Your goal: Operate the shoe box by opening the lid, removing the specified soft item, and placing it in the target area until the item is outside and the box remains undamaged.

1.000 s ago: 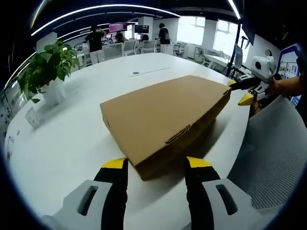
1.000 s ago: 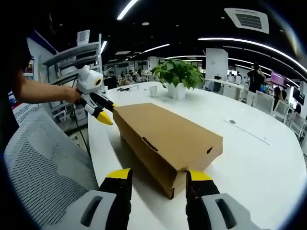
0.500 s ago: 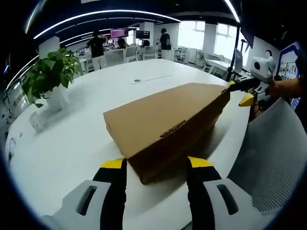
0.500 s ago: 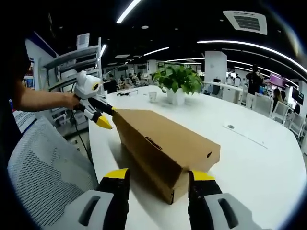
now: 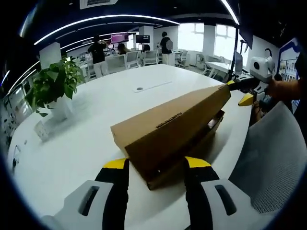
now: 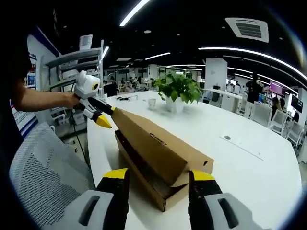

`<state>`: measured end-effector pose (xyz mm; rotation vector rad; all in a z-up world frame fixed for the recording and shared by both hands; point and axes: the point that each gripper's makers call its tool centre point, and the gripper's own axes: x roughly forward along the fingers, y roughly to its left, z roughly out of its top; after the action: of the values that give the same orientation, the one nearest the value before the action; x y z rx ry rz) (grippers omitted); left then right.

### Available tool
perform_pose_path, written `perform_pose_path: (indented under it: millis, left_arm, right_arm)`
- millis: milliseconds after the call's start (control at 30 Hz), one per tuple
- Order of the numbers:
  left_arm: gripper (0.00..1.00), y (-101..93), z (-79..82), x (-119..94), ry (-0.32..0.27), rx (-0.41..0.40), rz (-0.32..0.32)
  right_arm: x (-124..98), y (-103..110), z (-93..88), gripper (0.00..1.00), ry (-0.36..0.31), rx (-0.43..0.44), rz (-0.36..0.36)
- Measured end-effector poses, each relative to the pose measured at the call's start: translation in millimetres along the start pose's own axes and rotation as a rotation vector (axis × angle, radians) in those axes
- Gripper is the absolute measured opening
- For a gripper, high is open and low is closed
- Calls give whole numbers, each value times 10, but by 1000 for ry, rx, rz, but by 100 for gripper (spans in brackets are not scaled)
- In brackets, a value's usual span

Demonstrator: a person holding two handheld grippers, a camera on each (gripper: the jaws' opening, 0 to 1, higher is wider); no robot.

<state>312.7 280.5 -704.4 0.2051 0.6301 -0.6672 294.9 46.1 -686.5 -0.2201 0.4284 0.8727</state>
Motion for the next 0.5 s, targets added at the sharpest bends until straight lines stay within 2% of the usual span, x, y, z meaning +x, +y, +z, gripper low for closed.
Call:
perform_pose_path:
  millis: [200,500]
  left_arm:
    - [42,78,146,-22,-38,-2,23]
    - [37,181,286,-20,-59,0,51]
  right_arm:
    - [-1,-79,125,44,-12,-32,-17]
    - [17,-157,235,44,-30,-56,-34]
